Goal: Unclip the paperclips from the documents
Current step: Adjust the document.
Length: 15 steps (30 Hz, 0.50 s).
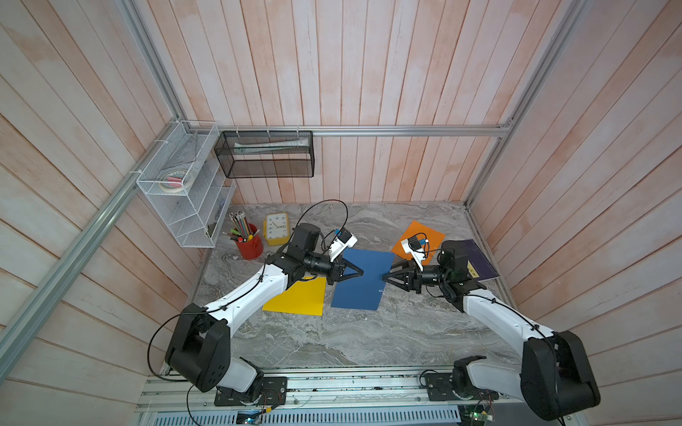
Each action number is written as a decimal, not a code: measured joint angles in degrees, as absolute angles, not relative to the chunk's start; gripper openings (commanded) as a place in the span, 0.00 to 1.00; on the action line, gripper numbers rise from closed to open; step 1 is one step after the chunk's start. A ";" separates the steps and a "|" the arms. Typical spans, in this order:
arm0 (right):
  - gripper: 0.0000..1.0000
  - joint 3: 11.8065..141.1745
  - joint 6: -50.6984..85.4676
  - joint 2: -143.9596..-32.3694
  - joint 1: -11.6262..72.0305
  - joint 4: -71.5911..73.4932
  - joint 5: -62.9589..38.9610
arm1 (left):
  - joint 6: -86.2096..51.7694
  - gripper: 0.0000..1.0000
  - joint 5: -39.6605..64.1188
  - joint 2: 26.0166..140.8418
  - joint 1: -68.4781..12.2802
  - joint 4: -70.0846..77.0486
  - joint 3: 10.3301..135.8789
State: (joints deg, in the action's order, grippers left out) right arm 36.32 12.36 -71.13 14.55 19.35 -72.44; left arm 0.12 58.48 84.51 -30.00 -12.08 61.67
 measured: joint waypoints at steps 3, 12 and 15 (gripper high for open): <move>0.28 36.32 12.38 -71.13 14.55 19.49 -72.60 | 0.45 0.00 58.43 84.51 -30.00 -12.51 61.67; 0.17 36.32 13.34 -71.13 14.55 19.57 -73.25 | 0.93 0.00 58.19 84.51 -30.00 -13.34 61.67; 0.16 36.32 13.41 -71.13 14.55 19.57 -73.41 | 1.08 0.00 58.08 84.51 -30.00 -13.34 61.67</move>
State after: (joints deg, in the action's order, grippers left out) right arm 36.32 13.41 -71.13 14.55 19.57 -73.41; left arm 1.08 58.08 84.51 -30.00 -13.34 61.67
